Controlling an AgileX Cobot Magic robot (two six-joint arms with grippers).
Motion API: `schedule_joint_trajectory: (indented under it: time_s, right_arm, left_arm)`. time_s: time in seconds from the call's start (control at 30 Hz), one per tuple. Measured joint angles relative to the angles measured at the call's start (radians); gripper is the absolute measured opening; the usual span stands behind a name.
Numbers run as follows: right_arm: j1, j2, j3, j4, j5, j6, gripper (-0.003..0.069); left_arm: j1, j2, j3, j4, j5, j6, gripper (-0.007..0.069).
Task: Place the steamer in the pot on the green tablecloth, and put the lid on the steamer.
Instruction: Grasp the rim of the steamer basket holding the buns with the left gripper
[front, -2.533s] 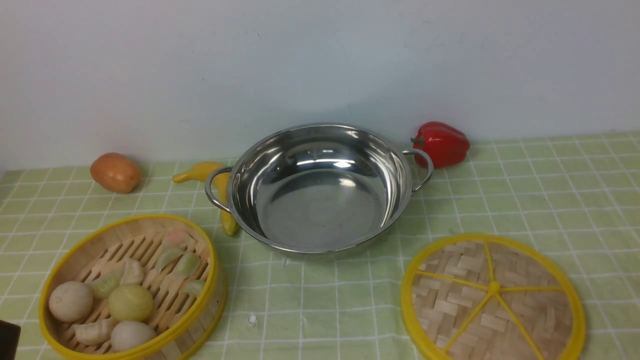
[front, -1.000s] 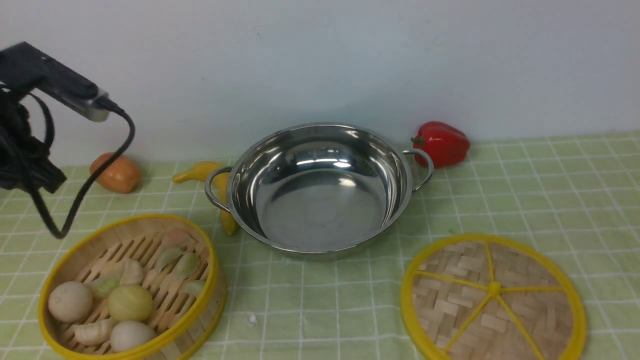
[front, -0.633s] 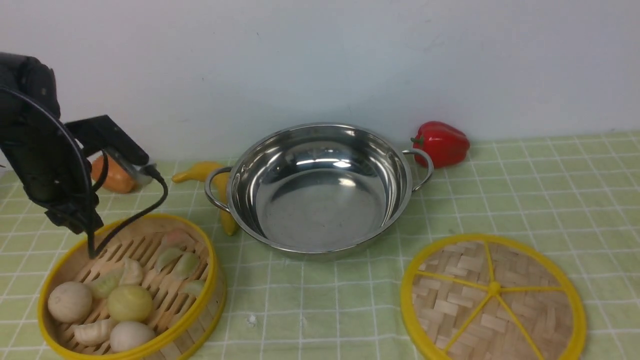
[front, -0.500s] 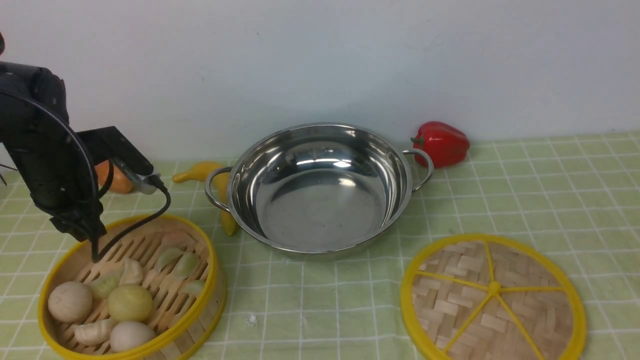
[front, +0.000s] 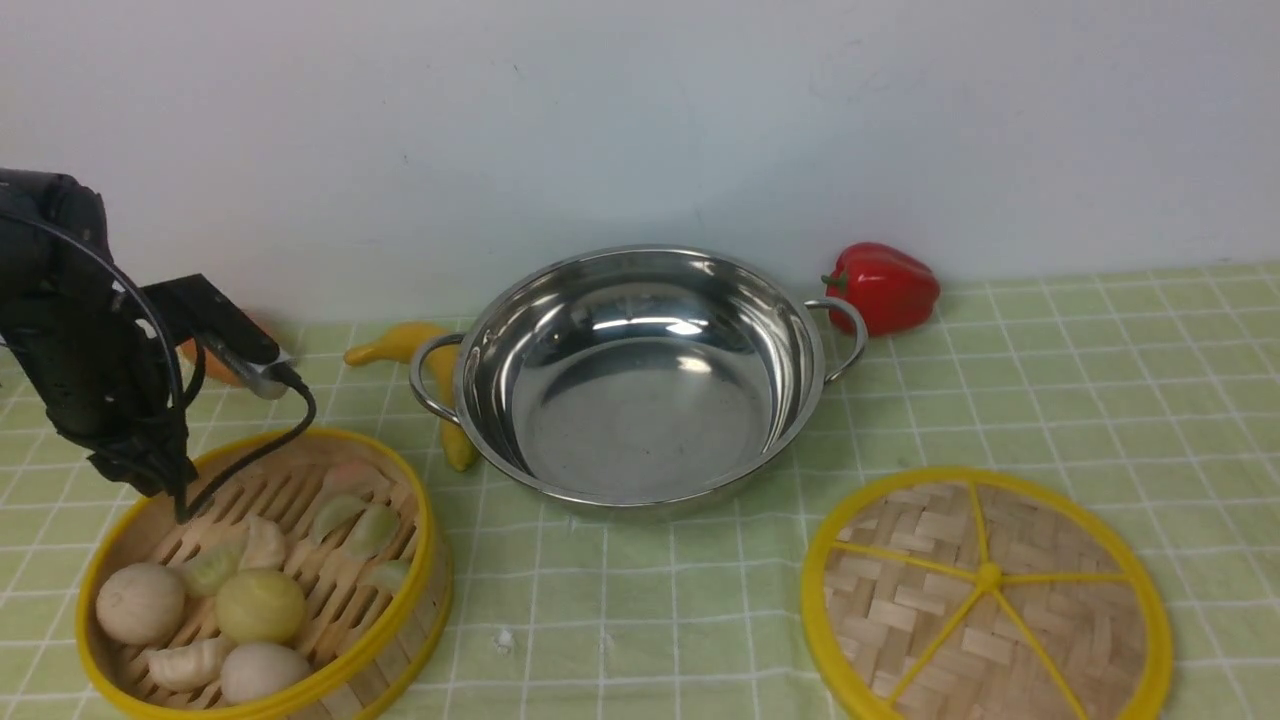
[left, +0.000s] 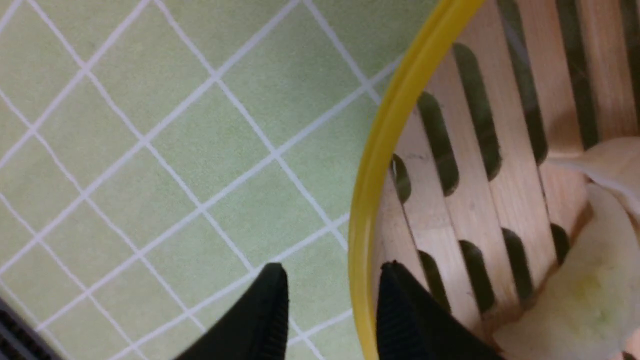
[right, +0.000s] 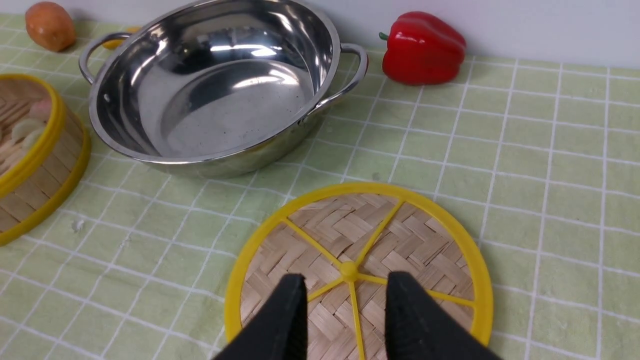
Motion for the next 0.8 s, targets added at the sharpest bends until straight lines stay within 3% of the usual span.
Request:
schedule_joint_trajectory:
  time_s: [0.13, 0.5, 0.6, 0.73, 0.8]
  right_arm:
    - [0.000, 0.000, 0.000, 0.000, -0.003, 0.000, 0.0240]
    - [0.000, 0.000, 0.000, 0.000, -0.014, 0.000, 0.0240]
    - [0.000, 0.000, 0.000, 0.000, -0.014, 0.000, 0.0240]
    - [0.000, 0.000, 0.000, 0.000, -0.014, 0.000, 0.0240]
    - [0.000, 0.000, 0.000, 0.000, -0.014, 0.000, 0.0240]
  left_arm:
    - [0.013, 0.016, 0.000, -0.082, 0.001, 0.049, 0.0242]
    - [0.013, 0.057, 0.000, -0.102, -0.050, 0.106, 0.0238]
    - [0.013, 0.079, 0.000, -0.103, -0.068, 0.103, 0.0186]
    - [0.013, 0.103, -0.002, -0.110, -0.078, 0.097, 0.0056]
    - [0.014, 0.103, -0.004, -0.121, -0.075, 0.092, 0.0039]
